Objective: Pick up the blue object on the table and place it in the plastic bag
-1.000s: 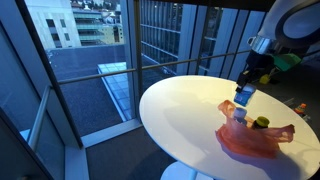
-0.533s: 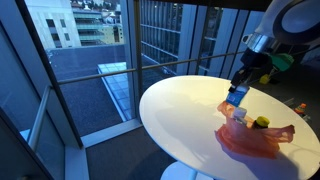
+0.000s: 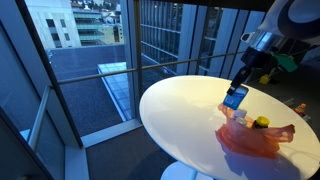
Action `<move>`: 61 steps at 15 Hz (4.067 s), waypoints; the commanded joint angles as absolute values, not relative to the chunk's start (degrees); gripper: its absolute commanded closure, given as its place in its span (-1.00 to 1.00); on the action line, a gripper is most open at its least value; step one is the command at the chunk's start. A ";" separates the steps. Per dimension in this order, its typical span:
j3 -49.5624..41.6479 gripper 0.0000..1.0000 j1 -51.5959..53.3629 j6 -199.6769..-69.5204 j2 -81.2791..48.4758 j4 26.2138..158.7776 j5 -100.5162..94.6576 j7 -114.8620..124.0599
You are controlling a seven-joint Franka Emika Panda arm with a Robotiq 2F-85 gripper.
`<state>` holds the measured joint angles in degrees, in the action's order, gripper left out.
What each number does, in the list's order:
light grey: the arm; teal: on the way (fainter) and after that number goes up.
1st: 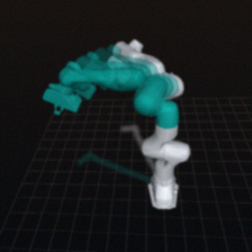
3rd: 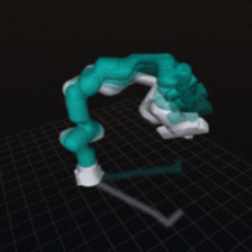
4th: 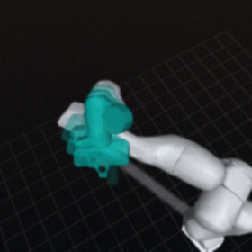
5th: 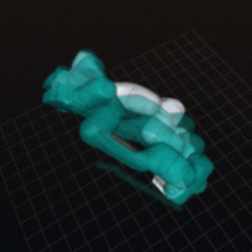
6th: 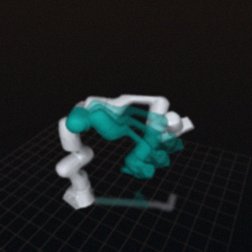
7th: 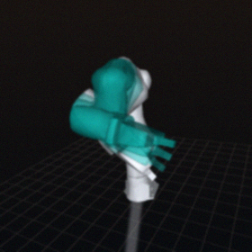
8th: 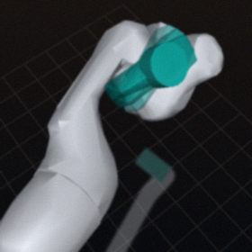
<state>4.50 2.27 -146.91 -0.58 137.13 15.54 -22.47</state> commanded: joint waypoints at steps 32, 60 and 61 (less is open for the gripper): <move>1.09 0.58 2.83 -148.46 -1.17 150.43 13.70 -27.77; -0.36 -1.00 0.12 -142.64 7.39 148.12 8.04 -25.13; -0.83 -1.00 0.11 -140.54 9.08 147.62 8.05 -24.93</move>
<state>0.38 0.51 -146.48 4.14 148.77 9.42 -27.04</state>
